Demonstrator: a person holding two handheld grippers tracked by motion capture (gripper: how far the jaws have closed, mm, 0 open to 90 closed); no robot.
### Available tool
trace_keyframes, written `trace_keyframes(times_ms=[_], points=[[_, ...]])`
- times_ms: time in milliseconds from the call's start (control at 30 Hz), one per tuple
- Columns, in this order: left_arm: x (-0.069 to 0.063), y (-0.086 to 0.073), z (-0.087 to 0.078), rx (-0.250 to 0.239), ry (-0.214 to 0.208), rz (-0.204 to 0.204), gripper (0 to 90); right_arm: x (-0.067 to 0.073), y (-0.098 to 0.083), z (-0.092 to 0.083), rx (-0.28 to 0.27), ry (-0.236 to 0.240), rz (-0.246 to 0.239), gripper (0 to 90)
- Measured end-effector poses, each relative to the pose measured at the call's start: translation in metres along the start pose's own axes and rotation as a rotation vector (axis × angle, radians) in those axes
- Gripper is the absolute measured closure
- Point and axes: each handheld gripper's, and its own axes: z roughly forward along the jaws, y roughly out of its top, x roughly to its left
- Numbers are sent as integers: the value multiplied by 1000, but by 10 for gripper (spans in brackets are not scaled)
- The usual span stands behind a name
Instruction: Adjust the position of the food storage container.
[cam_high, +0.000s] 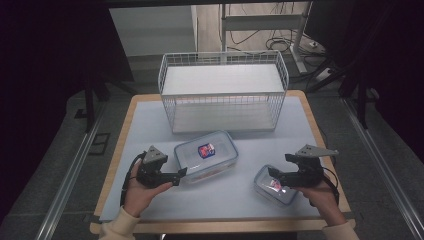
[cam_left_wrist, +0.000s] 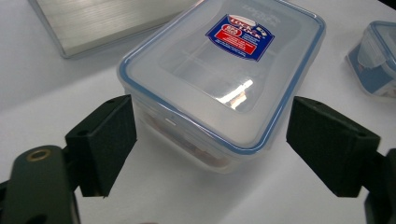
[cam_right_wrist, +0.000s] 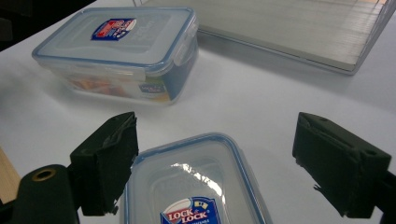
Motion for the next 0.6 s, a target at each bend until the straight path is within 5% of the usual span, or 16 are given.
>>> trace_keyframes(times_ms=[233,367,600], points=[[3,-2,-3,31,-11,-25,199,2,0,0,32,-2,-20,145],[2,0,-8,33,-16,1,218,5,1,6,60,-2,-40,144],[-16,1,-16,21,-79,15,290,14,5,2,49,9,-43,145]])
